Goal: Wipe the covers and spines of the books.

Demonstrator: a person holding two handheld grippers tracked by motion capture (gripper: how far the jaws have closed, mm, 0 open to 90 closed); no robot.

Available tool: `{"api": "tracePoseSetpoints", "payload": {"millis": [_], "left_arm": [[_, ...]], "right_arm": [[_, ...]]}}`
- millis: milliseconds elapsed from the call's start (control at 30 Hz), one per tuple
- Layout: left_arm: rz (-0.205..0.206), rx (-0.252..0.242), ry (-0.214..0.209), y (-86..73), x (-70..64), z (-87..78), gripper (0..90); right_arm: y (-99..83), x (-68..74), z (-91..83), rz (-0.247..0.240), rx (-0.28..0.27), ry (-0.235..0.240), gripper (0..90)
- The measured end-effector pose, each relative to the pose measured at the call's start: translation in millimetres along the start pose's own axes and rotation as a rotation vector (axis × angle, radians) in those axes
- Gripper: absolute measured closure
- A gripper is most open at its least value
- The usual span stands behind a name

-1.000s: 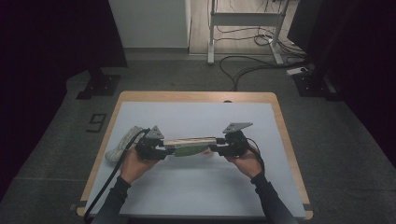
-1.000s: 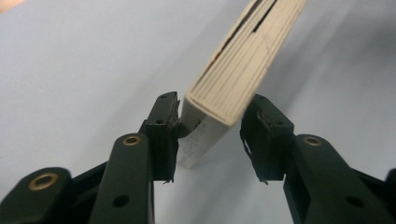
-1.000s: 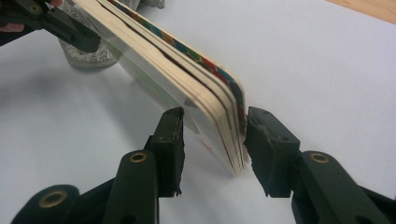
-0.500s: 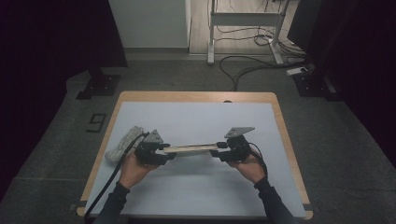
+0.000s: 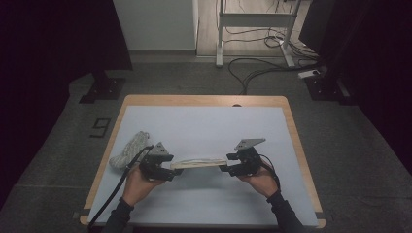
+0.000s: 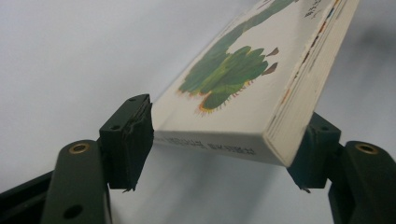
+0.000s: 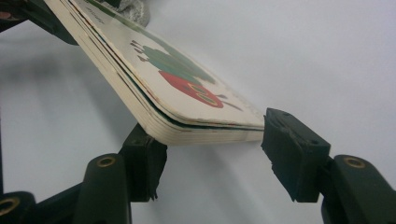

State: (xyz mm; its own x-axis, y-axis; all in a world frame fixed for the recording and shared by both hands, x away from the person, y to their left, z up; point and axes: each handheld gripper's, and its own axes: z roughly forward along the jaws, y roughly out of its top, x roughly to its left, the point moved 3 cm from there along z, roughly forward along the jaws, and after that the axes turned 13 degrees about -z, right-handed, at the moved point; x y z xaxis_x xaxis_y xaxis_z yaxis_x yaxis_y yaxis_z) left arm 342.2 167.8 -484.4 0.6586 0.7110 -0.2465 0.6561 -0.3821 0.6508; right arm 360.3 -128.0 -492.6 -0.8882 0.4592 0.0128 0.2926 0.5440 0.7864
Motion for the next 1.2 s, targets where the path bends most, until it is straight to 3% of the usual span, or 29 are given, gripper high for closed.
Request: {"api": "tracePoseSetpoints", "payload": {"millis": [733, 1200], "left_arm": [[-0.077, 0.043, -0.035, -38.6, -9.7, 11.8, 25.6], [-0.055, 0.044, -0.055, -55.1, -14.1, 15.7, 25.7]], "right_arm": [[-31.9, 24.4, 7.1, 0.022, 0.039, 0.038, 38.4], [-43.5, 39.1, 10.6, -0.003, 0.049, 0.043, 38.7]]}}
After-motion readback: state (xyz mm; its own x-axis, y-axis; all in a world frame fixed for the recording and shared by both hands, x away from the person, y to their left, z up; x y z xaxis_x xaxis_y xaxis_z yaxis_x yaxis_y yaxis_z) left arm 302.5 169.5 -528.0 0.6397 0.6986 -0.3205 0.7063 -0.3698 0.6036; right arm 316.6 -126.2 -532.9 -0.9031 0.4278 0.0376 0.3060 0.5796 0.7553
